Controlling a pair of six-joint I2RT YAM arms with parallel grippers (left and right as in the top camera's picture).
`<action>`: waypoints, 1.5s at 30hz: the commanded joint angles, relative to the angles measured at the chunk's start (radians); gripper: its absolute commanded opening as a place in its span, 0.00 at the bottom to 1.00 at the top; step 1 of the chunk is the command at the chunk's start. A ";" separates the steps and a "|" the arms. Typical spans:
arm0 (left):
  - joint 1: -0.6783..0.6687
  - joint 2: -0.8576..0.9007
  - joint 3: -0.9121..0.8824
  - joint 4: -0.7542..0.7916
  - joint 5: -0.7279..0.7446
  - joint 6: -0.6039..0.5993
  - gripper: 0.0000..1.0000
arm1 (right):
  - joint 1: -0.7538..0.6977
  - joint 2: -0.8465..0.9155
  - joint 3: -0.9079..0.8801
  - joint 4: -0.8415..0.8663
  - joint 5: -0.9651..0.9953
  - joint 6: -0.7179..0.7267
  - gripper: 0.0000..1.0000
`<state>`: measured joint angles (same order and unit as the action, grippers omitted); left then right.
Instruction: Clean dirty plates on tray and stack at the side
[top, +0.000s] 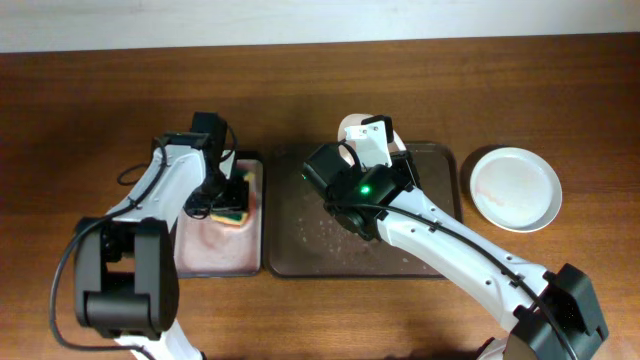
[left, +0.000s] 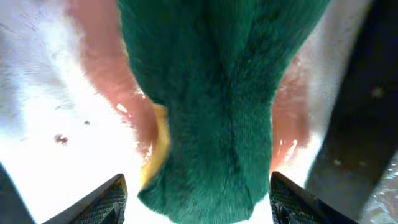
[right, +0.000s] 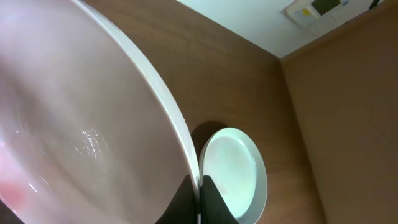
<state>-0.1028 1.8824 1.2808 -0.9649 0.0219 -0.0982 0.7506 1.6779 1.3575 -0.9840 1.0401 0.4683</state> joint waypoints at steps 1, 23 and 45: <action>0.000 -0.093 0.025 0.003 0.016 -0.013 0.70 | 0.000 -0.040 0.012 0.005 0.096 0.020 0.04; -0.179 -0.079 0.029 0.138 0.173 -0.013 0.00 | -0.868 -0.162 0.013 -0.039 -1.124 -0.066 0.04; -0.179 -0.074 0.029 0.135 0.154 -0.013 0.00 | -0.097 -0.145 0.013 -0.041 0.016 -0.039 0.04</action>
<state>-0.2825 1.7977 1.3014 -0.8284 0.1768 -0.1131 0.5602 1.5288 1.3575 -1.0252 0.8406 0.3859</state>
